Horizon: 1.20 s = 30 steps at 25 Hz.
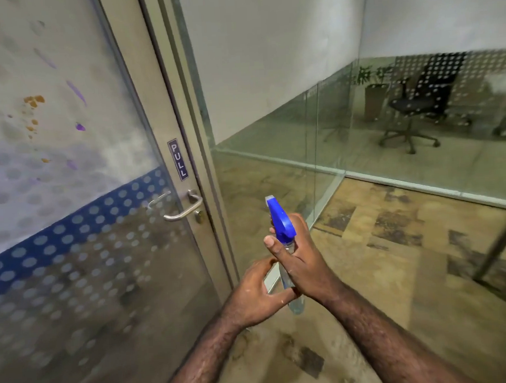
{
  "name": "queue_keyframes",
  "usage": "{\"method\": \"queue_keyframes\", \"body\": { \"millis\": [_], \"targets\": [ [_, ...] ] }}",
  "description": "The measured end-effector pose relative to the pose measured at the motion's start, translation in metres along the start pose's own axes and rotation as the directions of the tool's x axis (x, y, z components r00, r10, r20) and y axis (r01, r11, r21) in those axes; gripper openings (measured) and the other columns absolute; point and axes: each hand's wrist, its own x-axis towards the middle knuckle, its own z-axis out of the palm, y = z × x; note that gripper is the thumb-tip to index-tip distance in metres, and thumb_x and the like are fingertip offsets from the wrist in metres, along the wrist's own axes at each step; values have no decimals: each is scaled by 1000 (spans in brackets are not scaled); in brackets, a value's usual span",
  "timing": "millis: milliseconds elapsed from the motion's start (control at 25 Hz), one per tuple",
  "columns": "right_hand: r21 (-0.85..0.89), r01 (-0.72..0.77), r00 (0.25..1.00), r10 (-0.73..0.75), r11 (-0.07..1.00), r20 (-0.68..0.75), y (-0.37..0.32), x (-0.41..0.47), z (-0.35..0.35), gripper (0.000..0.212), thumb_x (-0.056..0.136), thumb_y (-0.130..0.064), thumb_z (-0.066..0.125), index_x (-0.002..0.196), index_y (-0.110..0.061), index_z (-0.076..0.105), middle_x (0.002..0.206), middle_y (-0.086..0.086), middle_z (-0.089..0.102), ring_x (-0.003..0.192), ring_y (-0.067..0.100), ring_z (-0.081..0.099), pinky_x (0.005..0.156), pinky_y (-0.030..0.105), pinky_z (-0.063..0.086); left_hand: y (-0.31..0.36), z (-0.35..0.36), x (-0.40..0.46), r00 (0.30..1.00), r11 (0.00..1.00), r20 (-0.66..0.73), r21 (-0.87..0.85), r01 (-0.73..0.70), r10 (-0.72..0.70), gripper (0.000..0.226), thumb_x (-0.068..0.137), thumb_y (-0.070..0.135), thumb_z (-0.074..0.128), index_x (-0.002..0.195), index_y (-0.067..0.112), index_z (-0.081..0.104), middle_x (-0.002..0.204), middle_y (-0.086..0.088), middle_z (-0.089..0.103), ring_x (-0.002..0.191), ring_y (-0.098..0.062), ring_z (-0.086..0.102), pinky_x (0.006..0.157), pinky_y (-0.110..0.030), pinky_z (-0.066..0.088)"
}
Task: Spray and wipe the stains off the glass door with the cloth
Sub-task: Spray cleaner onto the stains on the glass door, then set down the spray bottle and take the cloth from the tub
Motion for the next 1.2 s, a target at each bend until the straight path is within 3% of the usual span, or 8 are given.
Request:
{"method": "queue_keyframes", "body": {
  "millis": [320, 480, 600, 680, 800, 920, 1080, 1200],
  "targets": [
    [17, -174, 975, 175, 985, -133, 27, -31, -125, 66, 106, -32, 70, 159, -39, 32, 150, -1, 54, 135, 8, 58, 114, 19, 45, 37, 102, 67, 974, 989, 182, -84, -122, 136, 73, 87, 39, 86, 152, 26, 56, 149, 17, 62, 142, -6, 56, 121, -38, 44],
    [-26, -284, 941, 273, 959, -200, 39, -57, -194, 67, 105, -29, 72, 153, -50, 31, 148, -9, 59, 134, -5, 57, 106, 10, 45, 62, 163, 97, 960, 982, 228, -135, -133, 162, 65, 85, 44, 83, 145, 27, 62, 142, 17, 66, 136, -9, 60, 118, -39, 48],
    [-75, -341, 909, 308, 937, -280, 47, -83, -245, 54, 106, -41, 70, 152, -47, 42, 150, -17, 61, 140, 1, 55, 108, 45, 58, 85, 214, 117, 947, 974, 254, -157, -161, 197, 61, 85, 37, 88, 138, 45, 59, 137, 28, 64, 133, 0, 59, 113, -22, 46],
    [-86, -387, 882, 341, 918, -325, 53, -102, -278, 48, 106, -44, 67, 149, -45, 47, 147, -20, 63, 142, 4, 54, 105, 55, 59, 100, 246, 129, 930, 968, 291, -170, -182, 226, 66, 84, 36, 90, 135, 56, 54, 139, 31, 62, 135, 3, 56, 111, -12, 41],
    [-88, -418, 839, 347, 904, -418, 57, -132, -329, 43, 107, -39, 68, 147, -41, 53, 144, -17, 63, 141, 4, 53, 85, 25, 65, 123, 299, 143, 887, 955, 367, -192, -225, 282, 66, 83, 41, 90, 137, 54, 55, 140, 28, 62, 135, 0, 57, 111, -13, 41],
    [-102, -467, 790, 363, 878, -494, 59, -164, -369, 48, 106, -37, 70, 150, -38, 53, 142, -23, 59, 131, -19, 50, 77, 7, 56, 147, 348, 148, 847, 945, 429, -226, -236, 314, 64, 82, 43, 92, 139, 37, 62, 139, 23, 64, 133, -5, 60, 113, -27, 47],
    [-198, -507, 746, 311, 839, -589, 56, -198, -412, 41, 103, -37, 75, 142, -33, 62, 134, -15, 69, 131, 5, 63, 104, 26, 51, 176, 403, 156, 793, 936, 502, -249, -249, 345, 69, 77, 49, 93, 137, 27, 66, 135, 18, 68, 129, -7, 64, 111, -32, 50],
    [-227, -559, 694, 300, 798, -655, 55, -220, -441, 37, 101, -32, 78, 136, -31, 67, 126, -16, 70, 121, 7, 65, 103, 27, 51, 188, 448, 165, 758, 934, 547, -232, -272, 356, 75, 73, 60, 92, 134, 26, 67, 132, 14, 69, 125, -8, 65, 108, -37, 53]
  ]
}}
